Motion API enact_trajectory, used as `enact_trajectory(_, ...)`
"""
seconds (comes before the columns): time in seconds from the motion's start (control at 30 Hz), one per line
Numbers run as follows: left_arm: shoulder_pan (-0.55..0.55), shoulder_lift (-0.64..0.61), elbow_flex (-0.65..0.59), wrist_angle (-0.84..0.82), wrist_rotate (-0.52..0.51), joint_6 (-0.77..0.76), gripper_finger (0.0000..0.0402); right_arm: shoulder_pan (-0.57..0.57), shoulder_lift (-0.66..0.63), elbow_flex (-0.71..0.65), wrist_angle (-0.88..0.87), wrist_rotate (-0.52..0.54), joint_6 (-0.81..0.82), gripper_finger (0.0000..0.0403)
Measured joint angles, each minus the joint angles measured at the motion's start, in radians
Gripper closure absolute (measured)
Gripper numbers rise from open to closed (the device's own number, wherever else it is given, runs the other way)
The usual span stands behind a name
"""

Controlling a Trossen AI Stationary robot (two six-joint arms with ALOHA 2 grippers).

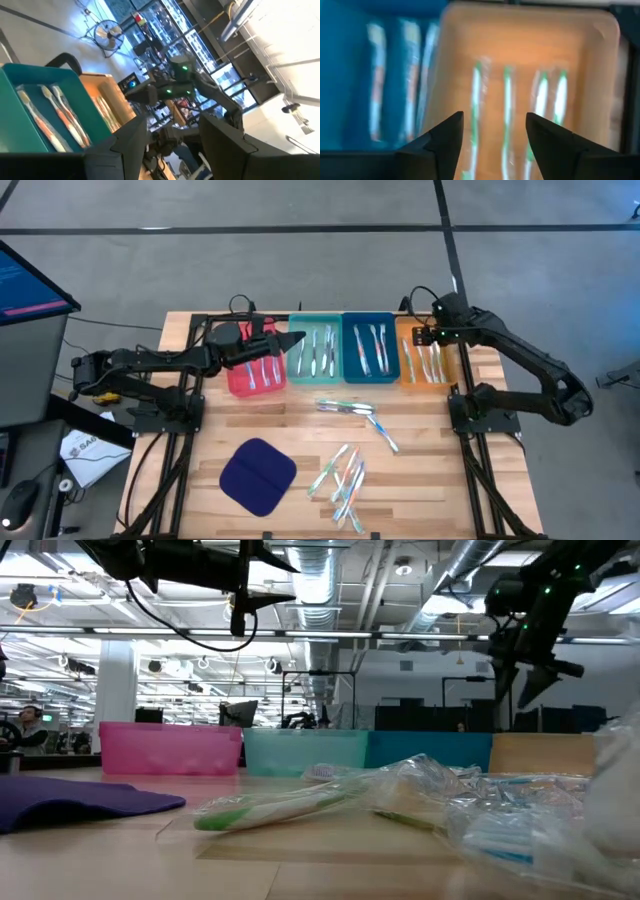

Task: Pick & Place Toothbrushes
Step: Put the orange toothbrush into the blue bin

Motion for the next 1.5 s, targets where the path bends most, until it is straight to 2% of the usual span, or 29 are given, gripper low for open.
enact_trajectory(0.17,0.0,0.0,0.0,0.0,-0.029,0.0,0.0224,0.04,-0.063,0.0,0.066,-0.043,0.006,0.0199)
enact_trajectory(0.57,0.0,0.0,0.0,0.003,-0.032,0.0,0.0224,0.133,-0.123,0.0,0.243,-0.44,0.006,0.0203)
enact_trajectory(0.87,0.0,0.0,0.0,0.006,-0.032,0.0,0.0224,0.24,-0.123,0.0,0.478,-0.596,0.104,0.0209)
enact_trajectory(1.07,0.0,0.0,0.0,0.007,0.0,-0.002,0.0224,0.295,-0.123,0.0,0.692,-0.62,0.221,0.021)
enact_trajectory(1.27,-0.004,0.0,0.0,0.007,0.04,-0.005,0.0224,0.336,-0.122,0.0,0.832,-0.62,0.342,0.0217)
enact_trajectory(1.5,-0.004,0.0,0.0,0.007,0.206,-0.032,0.0224,0.41,-0.115,0.0,0.939,-0.616,0.444,0.0227)
